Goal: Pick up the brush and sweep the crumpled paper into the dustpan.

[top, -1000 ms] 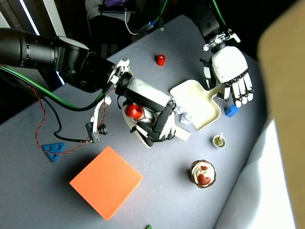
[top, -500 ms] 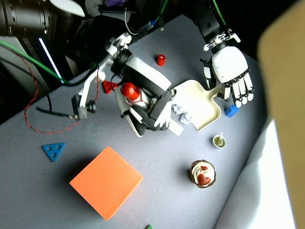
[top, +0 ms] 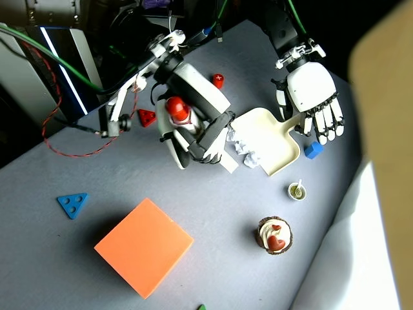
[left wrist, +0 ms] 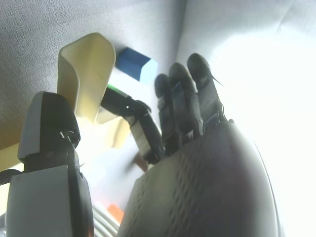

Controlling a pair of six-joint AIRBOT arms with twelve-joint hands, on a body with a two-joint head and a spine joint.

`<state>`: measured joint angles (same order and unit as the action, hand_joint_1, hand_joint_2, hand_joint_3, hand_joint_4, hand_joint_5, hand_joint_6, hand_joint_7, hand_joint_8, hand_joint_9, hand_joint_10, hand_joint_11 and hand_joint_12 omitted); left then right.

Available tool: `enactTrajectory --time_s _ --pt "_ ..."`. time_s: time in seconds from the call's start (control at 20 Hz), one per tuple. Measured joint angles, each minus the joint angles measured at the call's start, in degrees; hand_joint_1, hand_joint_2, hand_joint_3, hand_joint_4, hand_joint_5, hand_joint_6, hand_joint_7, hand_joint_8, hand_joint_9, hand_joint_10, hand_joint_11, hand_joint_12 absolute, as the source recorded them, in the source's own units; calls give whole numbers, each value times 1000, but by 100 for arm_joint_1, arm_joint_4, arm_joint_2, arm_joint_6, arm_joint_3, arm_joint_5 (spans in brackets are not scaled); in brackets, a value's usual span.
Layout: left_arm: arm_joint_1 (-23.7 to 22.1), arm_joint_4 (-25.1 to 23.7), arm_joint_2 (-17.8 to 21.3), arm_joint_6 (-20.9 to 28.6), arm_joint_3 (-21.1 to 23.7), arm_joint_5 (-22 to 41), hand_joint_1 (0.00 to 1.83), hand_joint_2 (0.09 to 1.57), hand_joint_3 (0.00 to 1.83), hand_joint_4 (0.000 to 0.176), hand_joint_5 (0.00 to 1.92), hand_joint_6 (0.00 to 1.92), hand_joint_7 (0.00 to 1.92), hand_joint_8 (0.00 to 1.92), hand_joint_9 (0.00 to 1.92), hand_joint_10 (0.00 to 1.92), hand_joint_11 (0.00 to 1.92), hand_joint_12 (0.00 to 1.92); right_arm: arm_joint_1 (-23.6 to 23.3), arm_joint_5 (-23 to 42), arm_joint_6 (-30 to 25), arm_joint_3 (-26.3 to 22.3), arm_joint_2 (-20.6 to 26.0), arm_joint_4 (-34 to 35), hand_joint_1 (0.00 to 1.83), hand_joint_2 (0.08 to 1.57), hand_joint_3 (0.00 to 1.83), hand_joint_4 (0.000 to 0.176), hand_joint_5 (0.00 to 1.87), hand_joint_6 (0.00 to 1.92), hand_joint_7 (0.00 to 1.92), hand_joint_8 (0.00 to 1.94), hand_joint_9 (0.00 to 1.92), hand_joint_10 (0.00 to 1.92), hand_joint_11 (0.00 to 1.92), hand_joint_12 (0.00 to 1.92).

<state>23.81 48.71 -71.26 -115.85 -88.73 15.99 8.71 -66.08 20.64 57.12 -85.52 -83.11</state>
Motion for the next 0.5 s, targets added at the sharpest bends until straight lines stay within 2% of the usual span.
enactTrajectory --time_s 0.15,0.35,0.4,0.45,0.5 --pt "0 0 0 0 7 4 1101 1131 0 0 951 1025 335 10 249 9 59 389 -136 -105 11 328 -348 96 1654 1189 0 102 921 1921 1115 1941 1328 1921 1511 1921" --pt "0 0 0 0 11 26 1115 1125 0 0 965 1000 312 5 233 0 51 389 -216 63 -328 450 -540 -584 1646 1199 2 113 935 1921 1133 1941 1341 1921 1528 1921" --pt "0 -2 0 0 11 26 1115 1125 0 0 965 1000 318 8 239 3 47 387 -223 52 -323 459 -557 -575 1620 1212 4 125 899 1921 1111 1941 1317 1921 1503 1921" --pt "0 -2 0 0 11 26 1115 1125 0 0 965 1000 318 8 239 3 47 387 -221 28 -323 459 -570 -516 1620 1212 4 125 899 1921 1111 1941 1317 1921 1503 1921" --pt "0 0 0 0 11 26 1099 1127 0 0 959 1013 318 5 229 3 37 388 -216 17 -326 466 -584 -476 1649 1184 0 135 865 1921 1018 1941 1257 1921 1452 1921"
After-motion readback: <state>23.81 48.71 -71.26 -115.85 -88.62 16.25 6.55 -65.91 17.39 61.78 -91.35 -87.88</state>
